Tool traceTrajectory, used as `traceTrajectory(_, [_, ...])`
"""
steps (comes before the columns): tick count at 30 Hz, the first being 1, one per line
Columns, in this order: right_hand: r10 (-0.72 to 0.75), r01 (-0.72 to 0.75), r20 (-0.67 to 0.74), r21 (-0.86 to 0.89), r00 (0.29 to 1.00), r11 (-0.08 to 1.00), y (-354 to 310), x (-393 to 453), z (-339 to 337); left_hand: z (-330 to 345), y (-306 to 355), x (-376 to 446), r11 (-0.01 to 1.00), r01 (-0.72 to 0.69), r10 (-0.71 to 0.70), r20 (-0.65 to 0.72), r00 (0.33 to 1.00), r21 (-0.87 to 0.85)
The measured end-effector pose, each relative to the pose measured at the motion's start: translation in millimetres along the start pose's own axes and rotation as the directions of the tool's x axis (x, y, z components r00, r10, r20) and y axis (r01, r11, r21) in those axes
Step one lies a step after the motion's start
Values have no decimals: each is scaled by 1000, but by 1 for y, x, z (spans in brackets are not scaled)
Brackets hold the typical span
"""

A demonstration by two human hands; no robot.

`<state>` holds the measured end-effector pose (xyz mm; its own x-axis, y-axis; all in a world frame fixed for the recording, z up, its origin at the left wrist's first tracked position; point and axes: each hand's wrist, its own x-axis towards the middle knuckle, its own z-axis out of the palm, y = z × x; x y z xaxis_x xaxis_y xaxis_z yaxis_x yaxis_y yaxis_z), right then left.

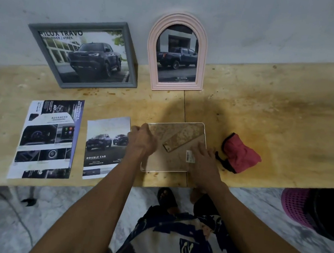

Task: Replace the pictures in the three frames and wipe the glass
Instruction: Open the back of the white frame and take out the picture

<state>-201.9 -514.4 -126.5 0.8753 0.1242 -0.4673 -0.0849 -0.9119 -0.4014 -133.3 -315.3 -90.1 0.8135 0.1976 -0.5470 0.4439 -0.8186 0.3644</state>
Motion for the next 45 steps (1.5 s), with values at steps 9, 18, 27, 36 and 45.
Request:
traceTrajectory(9, [59,-59,41,21,997,998,-3,5,-5,-4,6,24,997,59,-60,8,998,58])
traceTrajectory(18, [15,-12,33,-85,999,996,-4,7,-7,-10,7,40,992,117,-118,-19,993,-43])
traceTrajectory(27, [29,-23,41,-130,999,991,-6,4,-9,-2,4,40,995,75,-80,-97,992,-62])
traceTrajectory(36, [63,-61,54,-42,997,997,-6,1,-7,1,14,36,990,135,-138,-123,983,-39])
traceTrajectory(45, [69,-69,61,-6,996,998,-5,2,-7,2,5,40,973,111,-146,-162,976,-204])
